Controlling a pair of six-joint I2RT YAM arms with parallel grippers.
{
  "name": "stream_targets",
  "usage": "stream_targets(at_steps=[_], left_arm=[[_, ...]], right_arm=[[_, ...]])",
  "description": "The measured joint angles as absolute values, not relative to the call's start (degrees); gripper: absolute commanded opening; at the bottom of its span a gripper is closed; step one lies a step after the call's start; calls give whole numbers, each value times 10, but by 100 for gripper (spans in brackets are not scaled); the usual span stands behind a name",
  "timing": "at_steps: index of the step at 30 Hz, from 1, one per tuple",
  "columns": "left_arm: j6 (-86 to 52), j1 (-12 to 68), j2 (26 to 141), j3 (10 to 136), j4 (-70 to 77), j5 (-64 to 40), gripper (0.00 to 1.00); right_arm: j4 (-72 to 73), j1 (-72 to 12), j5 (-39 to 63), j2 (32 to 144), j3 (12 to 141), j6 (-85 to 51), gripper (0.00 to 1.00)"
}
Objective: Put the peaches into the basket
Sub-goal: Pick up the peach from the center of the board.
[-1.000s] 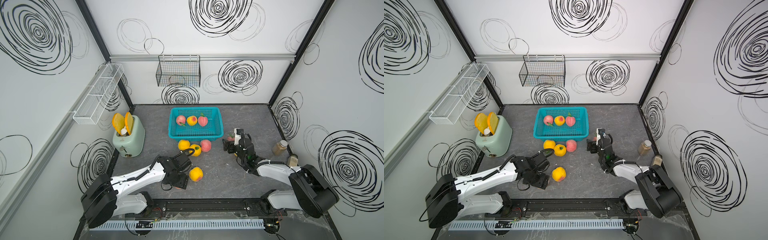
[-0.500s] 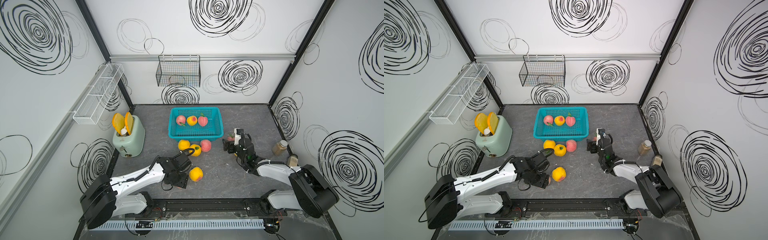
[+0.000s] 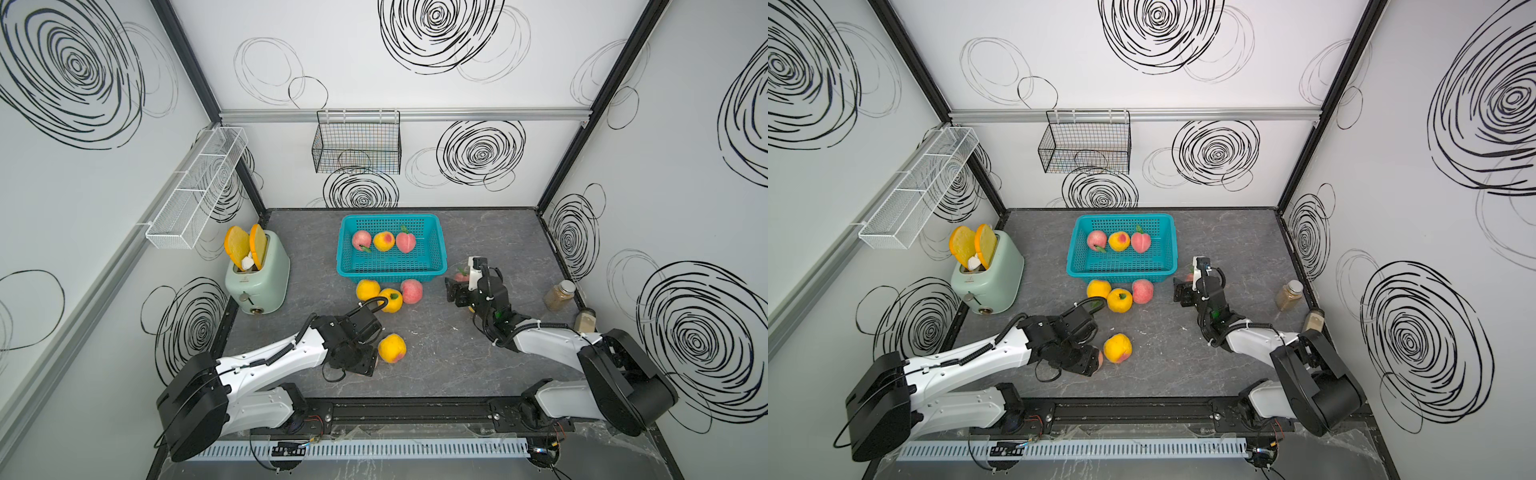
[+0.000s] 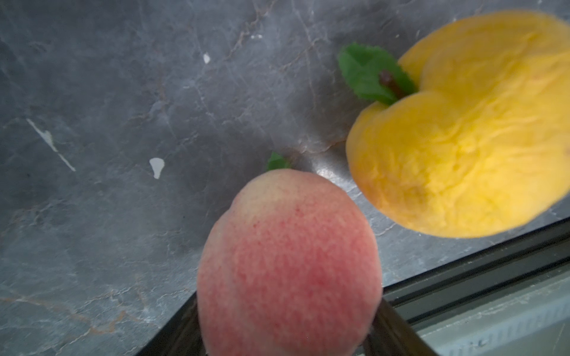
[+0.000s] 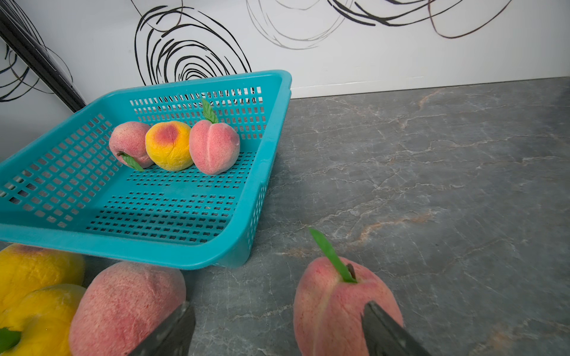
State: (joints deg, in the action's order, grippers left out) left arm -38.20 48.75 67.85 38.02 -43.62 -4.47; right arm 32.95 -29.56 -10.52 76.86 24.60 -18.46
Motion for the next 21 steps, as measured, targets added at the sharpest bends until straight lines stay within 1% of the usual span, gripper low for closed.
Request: stream_targets(at_steps=[21], left_arm=[[-384,487,662,378,-435,-37,61]], right_arm=[[329,-296,-105,769,246,-185,88]])
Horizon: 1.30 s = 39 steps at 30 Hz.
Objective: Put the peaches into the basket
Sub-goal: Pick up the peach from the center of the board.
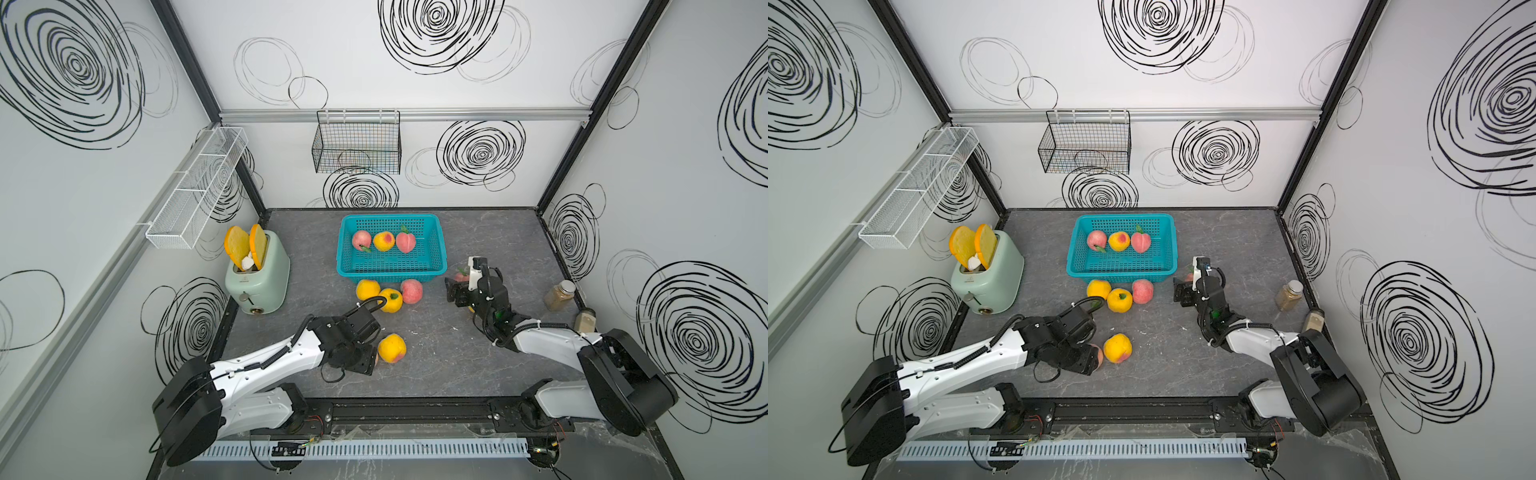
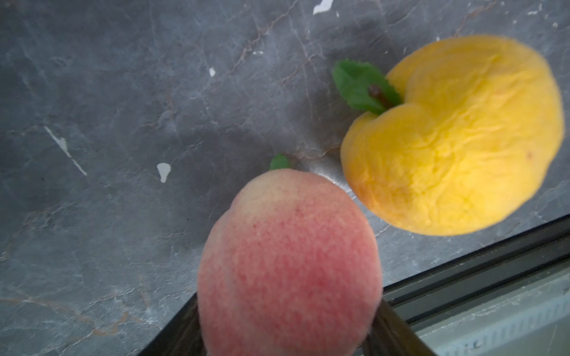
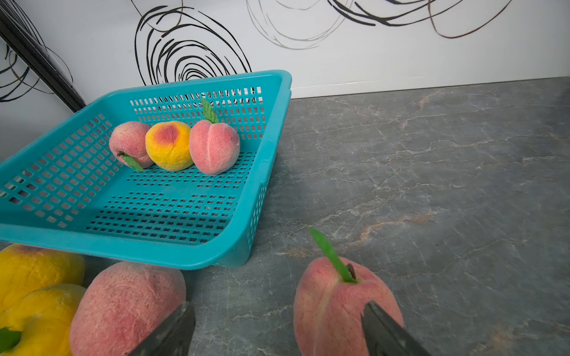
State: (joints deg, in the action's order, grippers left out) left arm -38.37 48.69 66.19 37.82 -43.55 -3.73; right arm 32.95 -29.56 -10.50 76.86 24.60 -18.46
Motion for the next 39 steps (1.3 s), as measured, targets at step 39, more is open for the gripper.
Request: stream_targets(at_steps=[39], left_arm=[[-383,416,532,470,-374,30,60]], right_arm=[[329,-296,-100,751,246,-187,89]])
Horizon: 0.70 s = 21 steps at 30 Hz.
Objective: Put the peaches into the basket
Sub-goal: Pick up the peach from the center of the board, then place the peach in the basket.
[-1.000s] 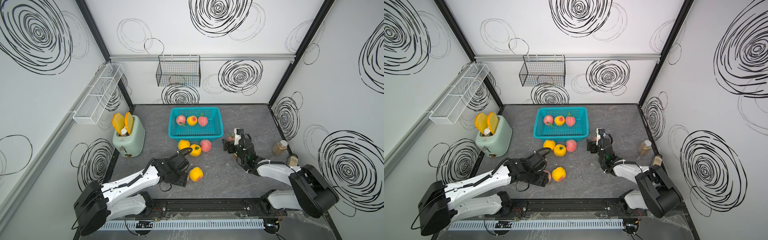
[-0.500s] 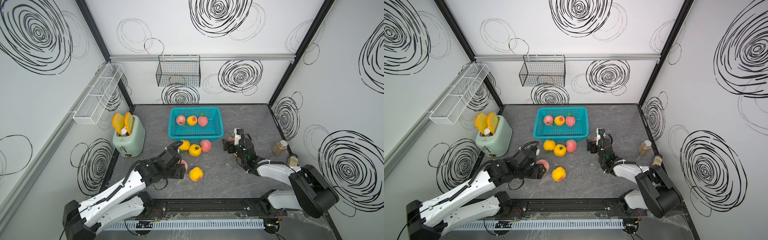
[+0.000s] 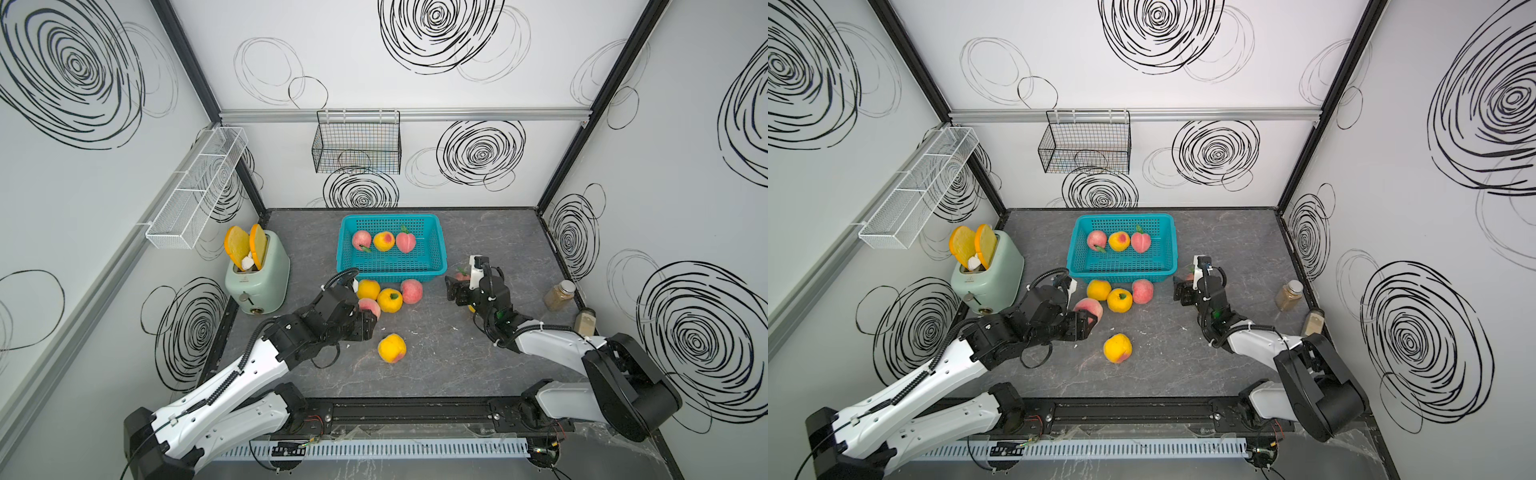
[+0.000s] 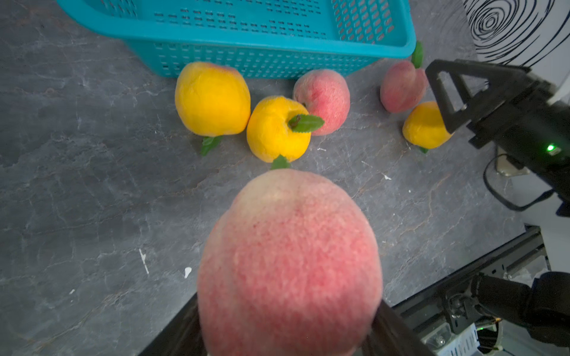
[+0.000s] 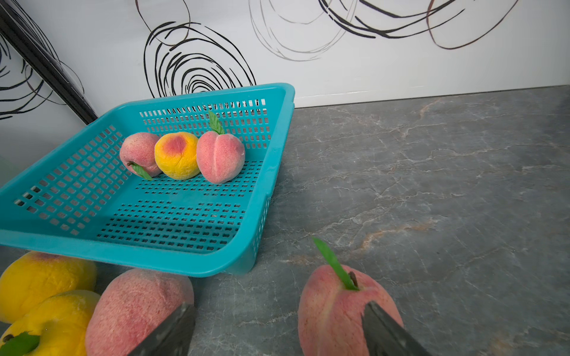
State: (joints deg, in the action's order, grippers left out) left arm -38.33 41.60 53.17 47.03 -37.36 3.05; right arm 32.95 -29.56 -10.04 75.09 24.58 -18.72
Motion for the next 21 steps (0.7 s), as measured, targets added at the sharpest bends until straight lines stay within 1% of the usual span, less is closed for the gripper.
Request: stream_targets(at_steps=[5,12,21], left_arm=[[-364,401,579,496,-320,18,60],[-353,400,634,515,-224,-10,60],[-335,397,679,536,-178,-25,60]], right_arm=[[329,-297,-100,747,245,-187,89],[329,-298,-98,747,244,-189,89],[329,-298,-95,747,243,-189,88]])
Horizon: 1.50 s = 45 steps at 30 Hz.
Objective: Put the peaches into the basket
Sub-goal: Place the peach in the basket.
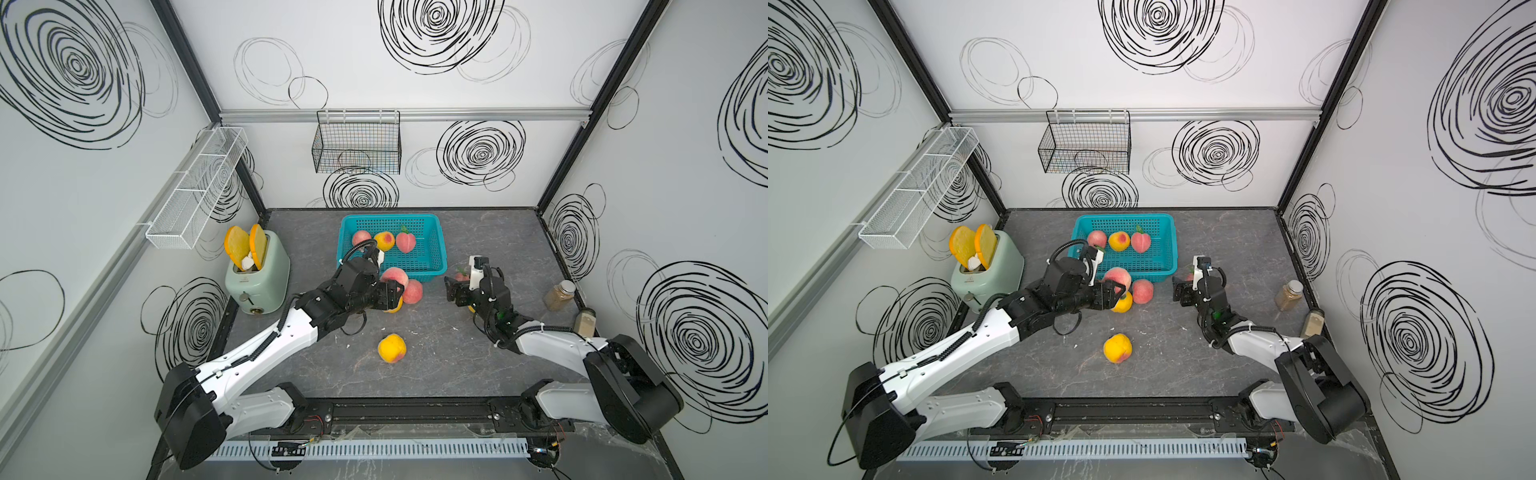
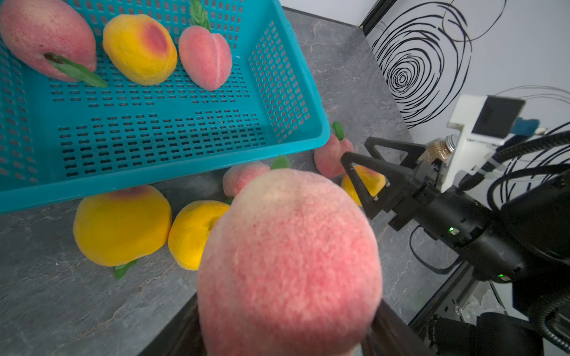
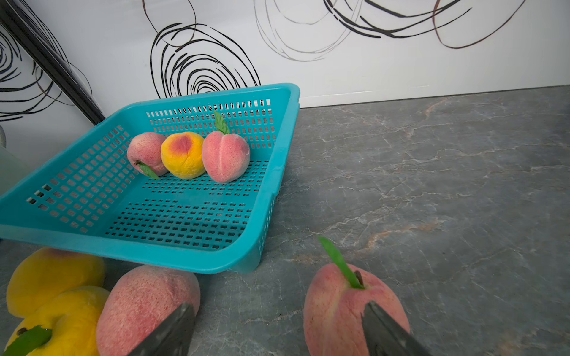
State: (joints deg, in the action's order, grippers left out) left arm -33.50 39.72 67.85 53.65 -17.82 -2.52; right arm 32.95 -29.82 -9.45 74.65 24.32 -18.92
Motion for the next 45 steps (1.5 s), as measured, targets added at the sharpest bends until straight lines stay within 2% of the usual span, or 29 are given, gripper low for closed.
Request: stream_targets(at_steps=[33,45], left_arm=[[-296,354,882,665,-68,-78,62],[-280,332,1036,842,-96,-110,63]], right_arm=[[330,-298,-94,743,241,-190,89],[330,-298,-94,741,238,-193,89]])
